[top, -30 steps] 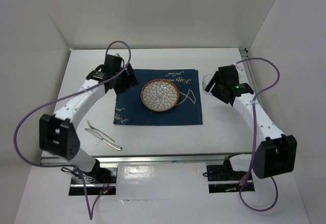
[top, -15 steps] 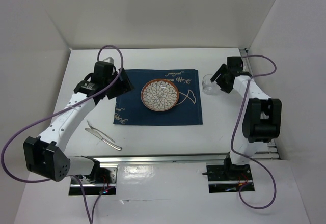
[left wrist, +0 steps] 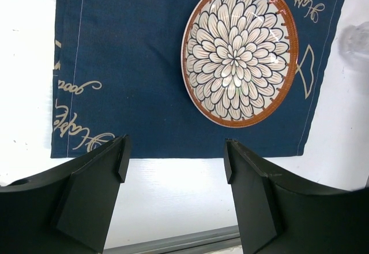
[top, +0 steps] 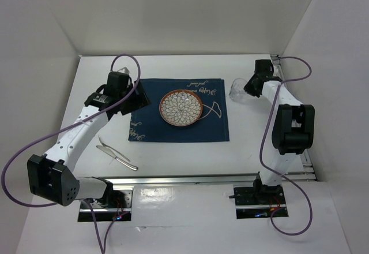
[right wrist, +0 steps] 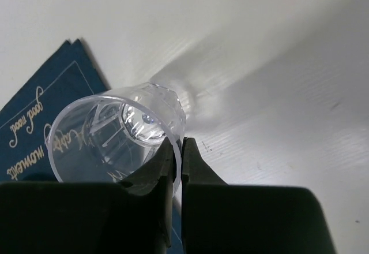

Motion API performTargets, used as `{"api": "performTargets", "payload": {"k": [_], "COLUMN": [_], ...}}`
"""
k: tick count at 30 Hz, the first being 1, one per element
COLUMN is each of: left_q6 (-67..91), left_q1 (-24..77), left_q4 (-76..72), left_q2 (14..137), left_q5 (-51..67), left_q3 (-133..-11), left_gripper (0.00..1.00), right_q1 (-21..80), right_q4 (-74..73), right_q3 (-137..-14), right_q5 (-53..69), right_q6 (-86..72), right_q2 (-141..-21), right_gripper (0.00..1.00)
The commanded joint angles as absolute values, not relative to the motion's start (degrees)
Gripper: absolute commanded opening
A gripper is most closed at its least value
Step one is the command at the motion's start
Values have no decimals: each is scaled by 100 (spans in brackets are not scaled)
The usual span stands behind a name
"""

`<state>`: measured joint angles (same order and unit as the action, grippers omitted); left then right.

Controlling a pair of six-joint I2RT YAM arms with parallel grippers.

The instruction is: Set the dinner table for one person

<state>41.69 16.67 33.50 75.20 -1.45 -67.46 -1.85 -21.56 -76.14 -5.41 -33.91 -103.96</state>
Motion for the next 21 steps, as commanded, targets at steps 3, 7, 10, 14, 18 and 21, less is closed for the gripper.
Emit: {"api": "performTargets", "payload": {"k": [3,7,10,14,18,21], "left_q6": [4061,4279,4351,4351,4351,4351], "left_q1": [1687,1687,1687,1687,1687,1687], "left_q4": [3279,3497,3761,3928,3929,3929], "left_q2": [7339,7286,7234,7014,6812,6812], "left_q5": [-88,-369,-641,-914,-914,-914], "left_q3": [-6768,-6715,-6715,-6663,-6399,-6346], "left_gripper": [82,82,82,82,82,81], "right_q1": [228,649,940,1072,1230,1353], "right_q4": [-1811,-2337,-2575,-2628,-2681,-2742], "right_q3": [-7988,-8875,-9438,-9808,-10072,-10326], "right_q5": [-1135,-932,-1055,-1055,-1116,-1327], "right_q6": [-2980,-2856,-2804,-2856,-2856,-2856], "right_q2": [-9510,-10088,-10616,-11073,-11416,-11680], "right_gripper": [0,0,0,0,0,0]}}
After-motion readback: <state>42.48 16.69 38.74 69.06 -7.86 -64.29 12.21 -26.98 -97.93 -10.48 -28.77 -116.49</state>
